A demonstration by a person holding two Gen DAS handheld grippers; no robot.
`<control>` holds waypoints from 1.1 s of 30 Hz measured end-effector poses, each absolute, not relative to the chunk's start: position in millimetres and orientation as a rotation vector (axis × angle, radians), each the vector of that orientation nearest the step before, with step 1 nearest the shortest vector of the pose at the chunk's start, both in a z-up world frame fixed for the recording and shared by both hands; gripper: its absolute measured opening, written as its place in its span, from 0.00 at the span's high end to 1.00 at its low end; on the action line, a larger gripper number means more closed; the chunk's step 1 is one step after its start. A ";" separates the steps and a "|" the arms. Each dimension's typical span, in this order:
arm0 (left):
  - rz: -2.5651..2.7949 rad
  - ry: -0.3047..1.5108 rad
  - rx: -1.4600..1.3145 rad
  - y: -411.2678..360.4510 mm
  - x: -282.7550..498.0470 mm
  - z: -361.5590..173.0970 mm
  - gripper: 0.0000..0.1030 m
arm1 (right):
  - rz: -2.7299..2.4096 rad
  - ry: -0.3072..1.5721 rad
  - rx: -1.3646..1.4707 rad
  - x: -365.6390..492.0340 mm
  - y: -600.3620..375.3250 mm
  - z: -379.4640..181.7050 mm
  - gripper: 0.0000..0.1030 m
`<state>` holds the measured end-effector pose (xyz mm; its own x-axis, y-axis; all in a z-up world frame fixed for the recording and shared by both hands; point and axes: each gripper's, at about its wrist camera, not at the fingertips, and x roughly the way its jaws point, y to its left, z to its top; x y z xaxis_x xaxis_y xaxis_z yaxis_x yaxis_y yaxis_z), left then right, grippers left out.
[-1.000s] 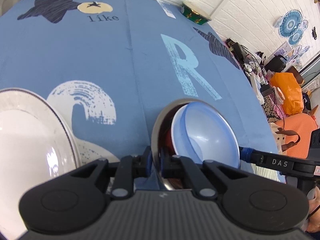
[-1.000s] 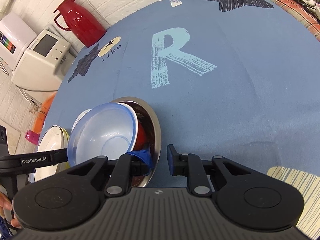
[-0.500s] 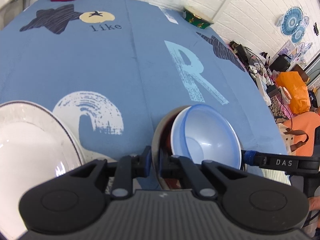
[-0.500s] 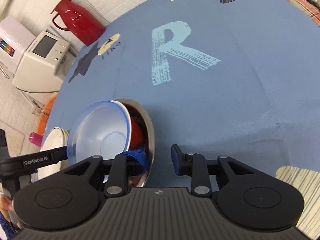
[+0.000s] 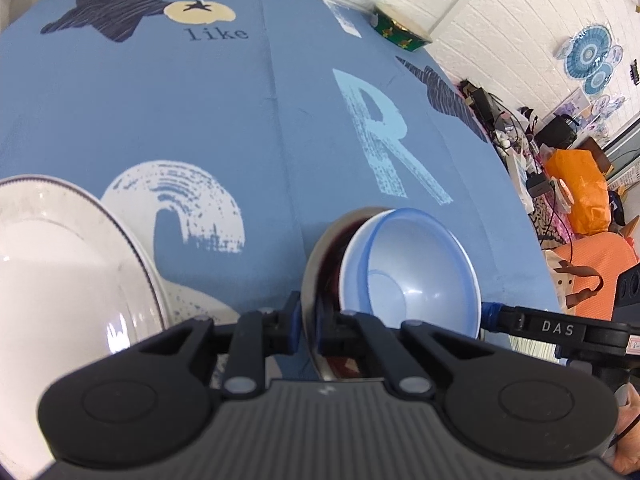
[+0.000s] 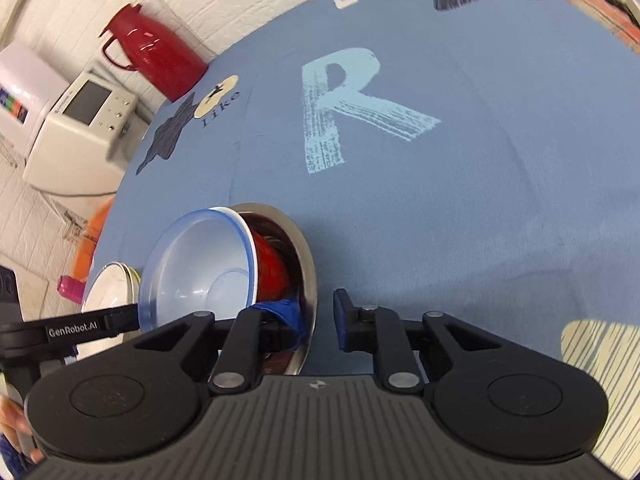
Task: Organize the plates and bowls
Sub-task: 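Lift the nested bowls with both grippers and lower them onto the plate stack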
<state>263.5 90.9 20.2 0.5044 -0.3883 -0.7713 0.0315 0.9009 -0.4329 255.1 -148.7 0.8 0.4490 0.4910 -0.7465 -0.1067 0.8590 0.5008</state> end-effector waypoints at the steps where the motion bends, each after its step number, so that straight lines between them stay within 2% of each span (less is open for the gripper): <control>1: -0.257 1.019 -0.385 89.9 263.6 20.7 1.00 | 0.379 1.058 0.421 255.8 -148.4 1.1 1.00; 12: -0.251 1.048 -0.404 95.7 269.7 35.5 1.00 | 0.354 1.069 0.451 257.5 -145.4 15.9 1.00; 20: -0.195 0.996 -0.385 115.8 259.6 57.5 1.00 | 0.394 1.068 0.470 263.3 -127.5 24.9 1.00; 33: 0.029 0.856 -0.418 218.8 191.5 112.2 1.00 | 0.598 1.032 0.353 268.1 -17.4 70.3 1.00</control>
<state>191.5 218.8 112.2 0.6598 -0.1409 -0.7381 -0.1906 0.9188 -0.3458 268.1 -17.4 70.3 0.3760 0.6151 -0.6930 -0.2952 0.7884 0.5396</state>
